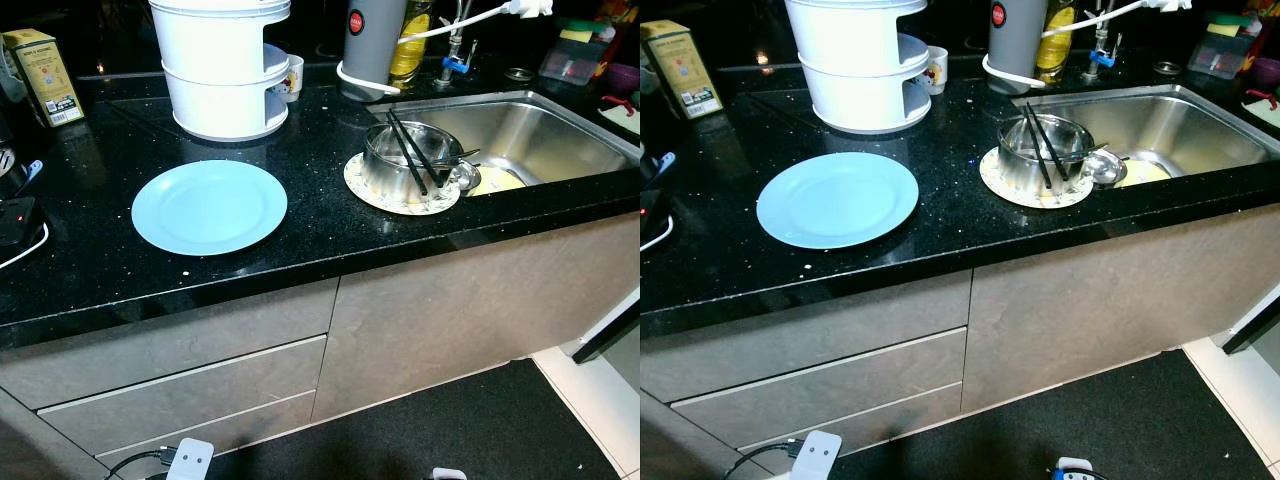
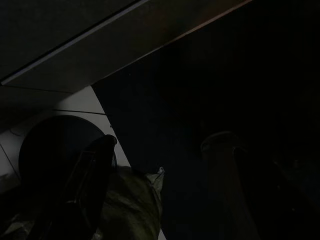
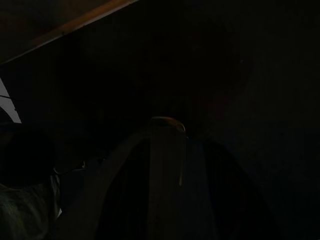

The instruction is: Kitchen organization

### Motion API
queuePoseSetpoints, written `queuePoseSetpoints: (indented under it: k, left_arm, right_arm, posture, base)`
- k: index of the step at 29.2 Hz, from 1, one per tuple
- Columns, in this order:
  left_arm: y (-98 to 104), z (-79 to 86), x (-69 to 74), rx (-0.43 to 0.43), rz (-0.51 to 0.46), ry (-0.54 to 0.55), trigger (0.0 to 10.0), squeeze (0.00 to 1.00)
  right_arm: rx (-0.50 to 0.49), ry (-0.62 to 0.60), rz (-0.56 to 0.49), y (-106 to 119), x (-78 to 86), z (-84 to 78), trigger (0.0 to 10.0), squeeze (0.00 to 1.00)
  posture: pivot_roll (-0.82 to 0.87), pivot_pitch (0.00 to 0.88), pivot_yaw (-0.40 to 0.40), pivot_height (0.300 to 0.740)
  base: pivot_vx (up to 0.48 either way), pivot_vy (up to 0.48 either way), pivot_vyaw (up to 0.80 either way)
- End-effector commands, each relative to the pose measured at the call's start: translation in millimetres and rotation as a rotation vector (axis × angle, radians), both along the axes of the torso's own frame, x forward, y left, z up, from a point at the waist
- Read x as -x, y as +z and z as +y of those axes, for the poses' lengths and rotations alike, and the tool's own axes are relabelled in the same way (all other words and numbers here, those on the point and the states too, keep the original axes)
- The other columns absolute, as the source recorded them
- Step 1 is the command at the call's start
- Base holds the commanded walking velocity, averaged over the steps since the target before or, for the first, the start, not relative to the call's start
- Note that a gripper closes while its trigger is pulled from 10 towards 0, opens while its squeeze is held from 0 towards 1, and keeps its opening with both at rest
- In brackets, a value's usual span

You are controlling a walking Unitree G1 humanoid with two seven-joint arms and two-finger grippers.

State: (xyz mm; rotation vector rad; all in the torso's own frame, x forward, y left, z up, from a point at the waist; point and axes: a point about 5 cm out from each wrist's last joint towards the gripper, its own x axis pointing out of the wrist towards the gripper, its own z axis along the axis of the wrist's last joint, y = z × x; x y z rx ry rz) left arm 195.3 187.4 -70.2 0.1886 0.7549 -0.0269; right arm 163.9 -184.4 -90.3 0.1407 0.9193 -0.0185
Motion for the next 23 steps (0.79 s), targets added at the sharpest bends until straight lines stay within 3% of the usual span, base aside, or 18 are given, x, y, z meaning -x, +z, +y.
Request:
queuePoseSetpoints:
  k: [1,8,10,14,16,19,22,23]
  left_arm:
    - [-4.9,-2.5,8.7,-0.003,0.027,-0.023,10.0,0.00]
    - [-0.8,-4.5,6.2,0.001,-0.017,-0.099,10.0,0.00]
    - [5.3,-4.0,2.5,-0.017,-0.074,-0.152,10.0,0.00]
    - [33.6,-11.3,-10.9,-0.009,-0.269,-0.313,10.0,0.00]
    - [40.7,-12.5,-13.4,-0.001,-0.305,-0.332,10.0,0.00]
    - [72.1,-18.4,-22.9,0.009,-0.444,-0.413,10.0,0.00]
    - [97.2,-24.2,-29.1,-0.002,-0.548,-0.489,10.0,0.00]
    - [97.2,-24.2,-29.1,-0.002,-0.548,-0.489,10.0,0.00]
  right_arm:
    - [-0.005,-0.001,0.048,-6.1,13.3,2.8,10.0,0.00]
    - [-0.013,0.026,0.022,-5.1,10.5,9.5,10.0,0.00]
    - [-0.003,0.075,-0.001,-3.2,6.9,12.1,10.0,0.00]
    - [-0.015,0.141,-0.072,2.6,-2.9,17.1,10.0,0.00]
    - [-0.025,0.144,-0.092,4.5,-6.0,17.6,10.0,0.00]
    - [-0.085,0.213,-0.218,17.8,-24.4,24.1,10.0,0.00]
    - [-0.085,0.270,-0.281,25.6,-32.9,24.6,10.0,0.00]
    - [-0.085,0.270,-0.281,25.6,-32.9,24.6,10.0,0.00]
  posture:
    - [0.01,0.108,-0.040,0.740]
    - [0.00,0.074,-0.014,0.740]
    - [0.00,0.074,-0.014,0.740]
    - [-0.01,0.066,-0.018,0.740]
    - [-0.01,0.066,-0.018,0.740]
    - [0.00,0.066,-0.028,0.740]
    - [0.00,0.074,-0.032,0.740]
    - [0.00,0.074,-0.032,0.740]
  base:
    - [0.000,0.000,0.00]
    - [0.000,0.000,0.00]
    - [0.000,0.000,0.00]
    - [0.000,0.000,0.00]
    - [0.000,0.000,0.00]
    - [0.000,0.000,0.00]
    - [0.000,0.000,0.00]
    - [0.000,0.000,0.00]
